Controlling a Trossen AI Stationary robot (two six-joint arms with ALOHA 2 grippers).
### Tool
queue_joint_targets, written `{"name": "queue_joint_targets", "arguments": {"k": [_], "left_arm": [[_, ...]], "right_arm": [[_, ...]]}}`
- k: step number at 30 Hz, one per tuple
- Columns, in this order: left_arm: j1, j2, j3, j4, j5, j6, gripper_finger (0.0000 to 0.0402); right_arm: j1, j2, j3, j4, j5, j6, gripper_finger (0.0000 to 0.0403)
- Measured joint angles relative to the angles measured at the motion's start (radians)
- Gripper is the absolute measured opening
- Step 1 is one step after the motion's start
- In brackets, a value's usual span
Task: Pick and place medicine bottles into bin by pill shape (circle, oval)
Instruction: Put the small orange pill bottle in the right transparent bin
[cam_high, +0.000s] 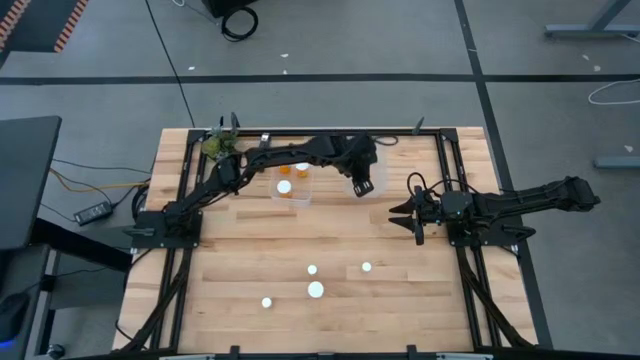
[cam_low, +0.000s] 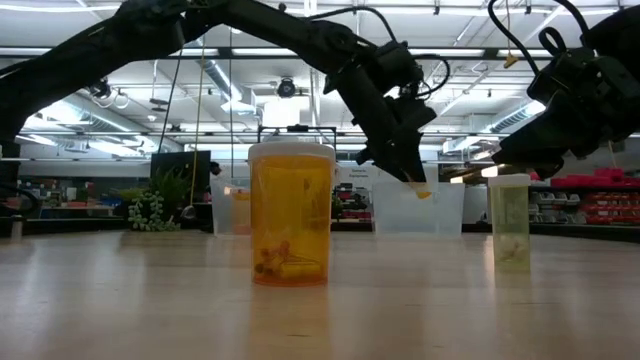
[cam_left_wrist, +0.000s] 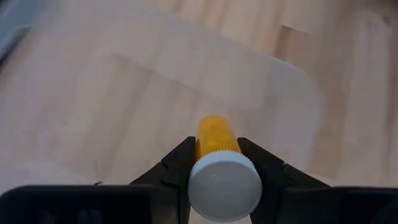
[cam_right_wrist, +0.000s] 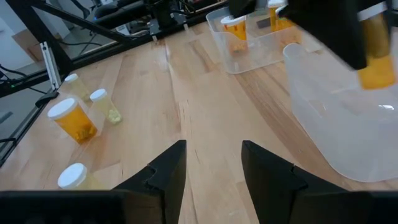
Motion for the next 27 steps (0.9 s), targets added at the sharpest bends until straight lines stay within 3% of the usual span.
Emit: {"name": "queue_joint_targets", "arguments": {"k": [12, 27], "left_arm": [[-0.005, 0.000, 0.000, -0.018, -0.111, -0.024, 0.0116], [-0.001, 0.045, 0.001, -0.085, -0.113, -0.036, 0.0115]], "right_arm": [[0.000, 0.000, 0.000, 0.000, 0.000, 0.000, 0.0161], [0.000, 0.000, 0.000, 0.000, 0.000, 0.000, 0.0161]]}}
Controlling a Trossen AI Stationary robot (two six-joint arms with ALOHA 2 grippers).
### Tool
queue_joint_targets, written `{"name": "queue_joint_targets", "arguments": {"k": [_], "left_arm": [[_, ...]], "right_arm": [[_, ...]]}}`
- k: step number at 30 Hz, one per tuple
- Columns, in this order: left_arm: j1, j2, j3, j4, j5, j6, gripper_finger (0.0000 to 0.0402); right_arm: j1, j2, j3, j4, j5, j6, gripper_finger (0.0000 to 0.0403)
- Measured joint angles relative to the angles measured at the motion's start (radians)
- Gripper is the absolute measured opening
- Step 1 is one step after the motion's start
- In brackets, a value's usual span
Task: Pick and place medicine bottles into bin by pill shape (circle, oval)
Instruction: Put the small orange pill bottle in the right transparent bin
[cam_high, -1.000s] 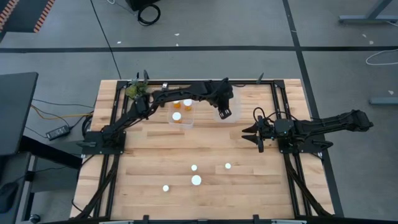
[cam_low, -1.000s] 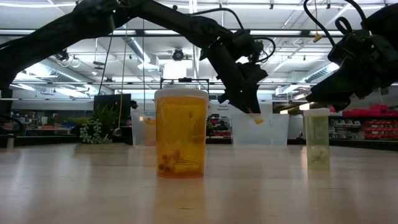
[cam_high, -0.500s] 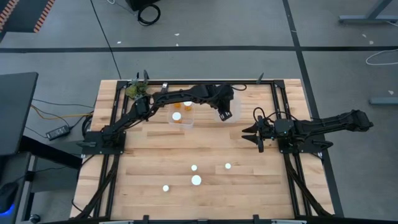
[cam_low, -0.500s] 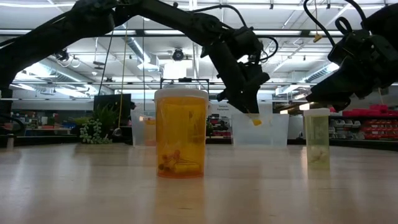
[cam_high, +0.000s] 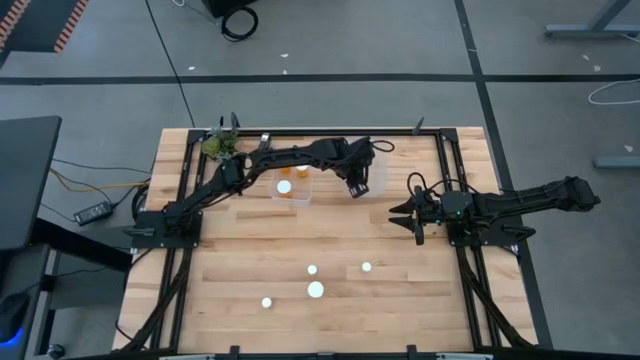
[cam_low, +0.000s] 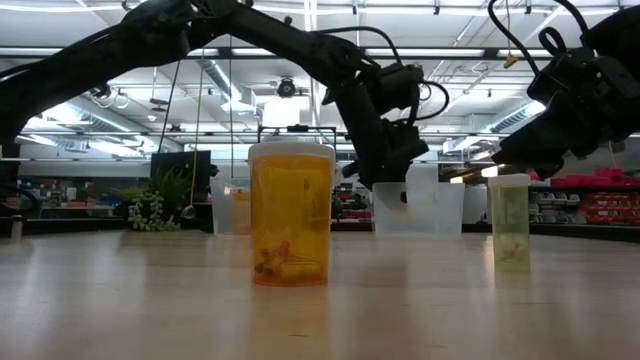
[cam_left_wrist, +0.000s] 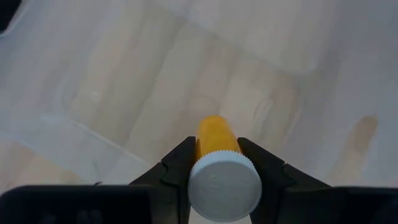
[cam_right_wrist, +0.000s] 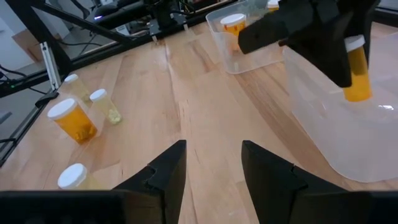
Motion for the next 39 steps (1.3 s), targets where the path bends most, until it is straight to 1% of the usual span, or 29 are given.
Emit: {"name": "queue_joint_targets", "arguments": {"k": [4, 12, 18, 31, 39], "left_arm": [[-0.002, 0.003, 0.000, -0.008, 0.001, 0.022, 0.0113], [-0.007, 0.003, 0.000, -0.028, 0.001, 0.174, 0.0120], [-0.008, 0.003, 0.000, -0.027, 0.002, 0.222, 0.0115], [-0.007, 0.003, 0.000, -0.068, 0.003, 0.258, 0.0141], [-0.007, 0.003, 0.000, -0.071, 0.003, 0.260, 0.0138]], "right_arm": [[0.000, 0.000, 0.000, 0.000, 0.000, 0.000, 0.0161], [0.000, 0.000, 0.000, 0.000, 0.000, 0.000, 0.0161], [0.000, 0.000, 0.000, 0.000, 0.000, 0.000, 0.0161], [0.000, 0.000, 0.000, 0.000, 0.000, 0.000, 0.0161], [0.000, 0.000, 0.000, 0.000, 0.000, 0.000, 0.0161]]}}
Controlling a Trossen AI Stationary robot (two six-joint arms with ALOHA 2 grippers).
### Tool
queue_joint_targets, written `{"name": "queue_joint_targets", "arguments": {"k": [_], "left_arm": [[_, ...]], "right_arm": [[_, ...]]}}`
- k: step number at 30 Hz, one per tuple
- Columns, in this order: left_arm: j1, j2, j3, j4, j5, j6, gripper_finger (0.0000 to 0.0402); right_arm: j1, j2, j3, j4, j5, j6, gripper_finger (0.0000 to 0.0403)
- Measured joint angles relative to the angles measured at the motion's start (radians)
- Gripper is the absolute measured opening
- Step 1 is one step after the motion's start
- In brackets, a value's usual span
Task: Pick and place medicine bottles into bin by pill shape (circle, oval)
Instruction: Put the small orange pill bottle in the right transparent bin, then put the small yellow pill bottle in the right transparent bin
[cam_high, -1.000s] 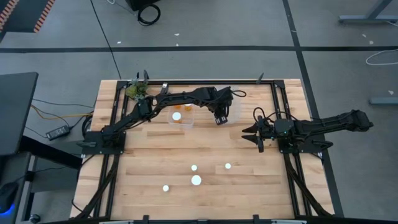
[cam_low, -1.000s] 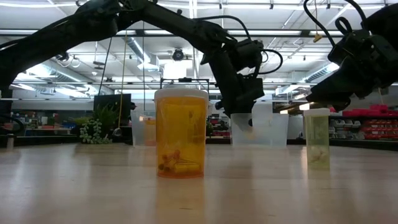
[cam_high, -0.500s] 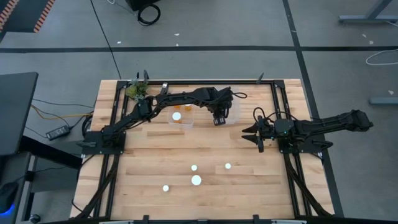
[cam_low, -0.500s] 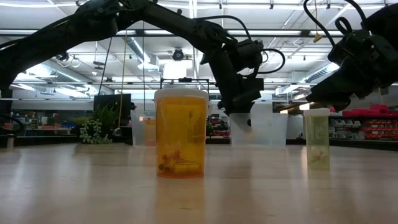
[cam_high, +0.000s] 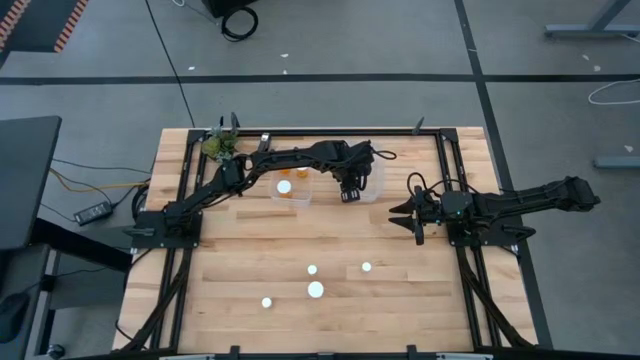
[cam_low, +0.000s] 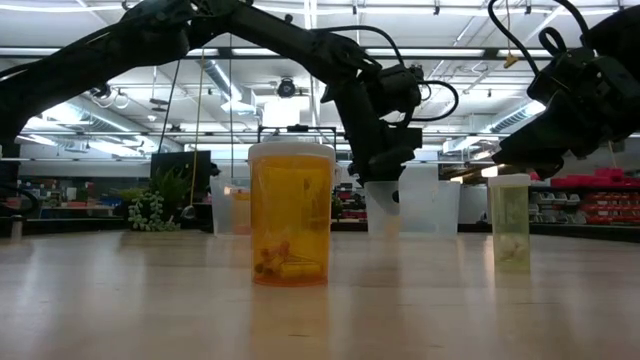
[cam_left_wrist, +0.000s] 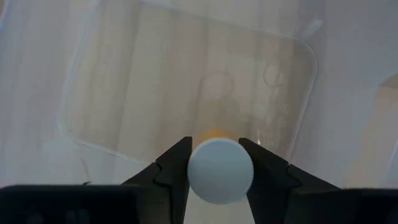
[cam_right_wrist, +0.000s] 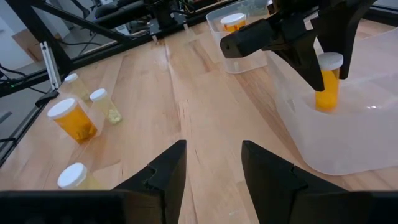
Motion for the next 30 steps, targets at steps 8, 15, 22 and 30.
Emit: {"name": "queue_joint_targets", "arguments": {"k": [8, 15, 22, 30], "left_arm": [[0.000, 0.000, 0.000, 0.034, -0.002, 0.000, 0.0178], [-0.002, 0.000, 0.084, -0.019, -0.002, 0.024, 0.0215], [-0.019, -0.076, 0.108, -0.078, -0.003, 0.050, 0.0222], [-0.118, -0.140, 0.108, -0.250, -0.002, 0.068, 0.0199]], "right_arm": [[0.000, 0.000, 0.000, 0.000, 0.000, 0.000, 0.0161], [0.000, 0.000, 0.000, 0.000, 0.000, 0.000, 0.0161], [0.000, 0.000, 0.000, 0.000, 0.000, 0.000, 0.0161], [0.000, 0.000, 0.000, 0.000, 0.000, 0.000, 0.0161]]}}
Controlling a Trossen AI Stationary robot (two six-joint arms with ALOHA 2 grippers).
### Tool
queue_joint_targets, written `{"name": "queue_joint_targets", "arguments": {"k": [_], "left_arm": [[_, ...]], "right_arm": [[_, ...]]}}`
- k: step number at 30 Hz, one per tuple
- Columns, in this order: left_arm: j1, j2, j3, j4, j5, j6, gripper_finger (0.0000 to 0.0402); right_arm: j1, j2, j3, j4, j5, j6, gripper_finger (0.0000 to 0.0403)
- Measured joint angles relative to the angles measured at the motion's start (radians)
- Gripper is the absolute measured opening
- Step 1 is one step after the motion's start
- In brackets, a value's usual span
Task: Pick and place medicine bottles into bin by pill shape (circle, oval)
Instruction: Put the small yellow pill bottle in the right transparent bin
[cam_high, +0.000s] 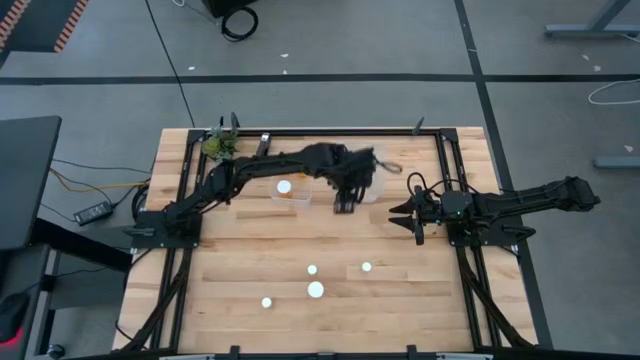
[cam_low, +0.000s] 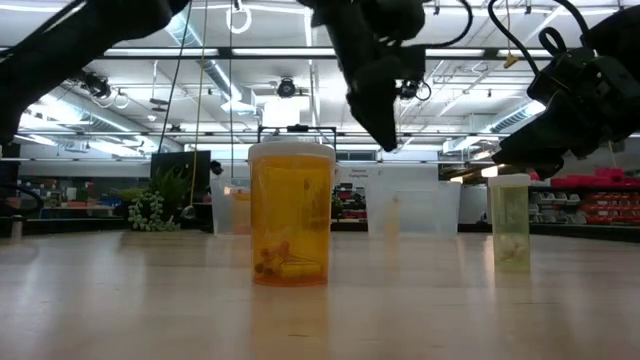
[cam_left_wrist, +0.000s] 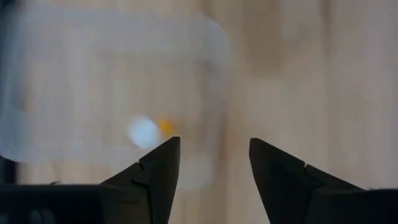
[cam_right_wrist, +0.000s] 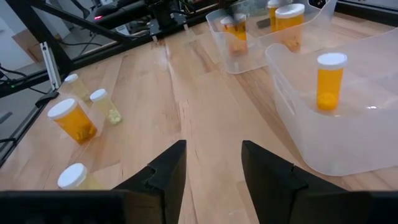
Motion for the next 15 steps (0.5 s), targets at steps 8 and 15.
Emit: {"name": "queue_joint_targets", "arguments": {"k": [8, 15], "left_arm": [[-0.130, -0.022, 0.001, -0.181, 0.006, -0.015, 0.0194], [-0.247, -0.029, 0.000, -0.353, 0.098, -0.147, 0.0185]], "right_arm": [[0.000, 0.000, 0.000, 0.000, 0.000, 0.000, 0.0161], [0.000, 0.000, 0.000, 0.000, 0.000, 0.000, 0.0161]]}}
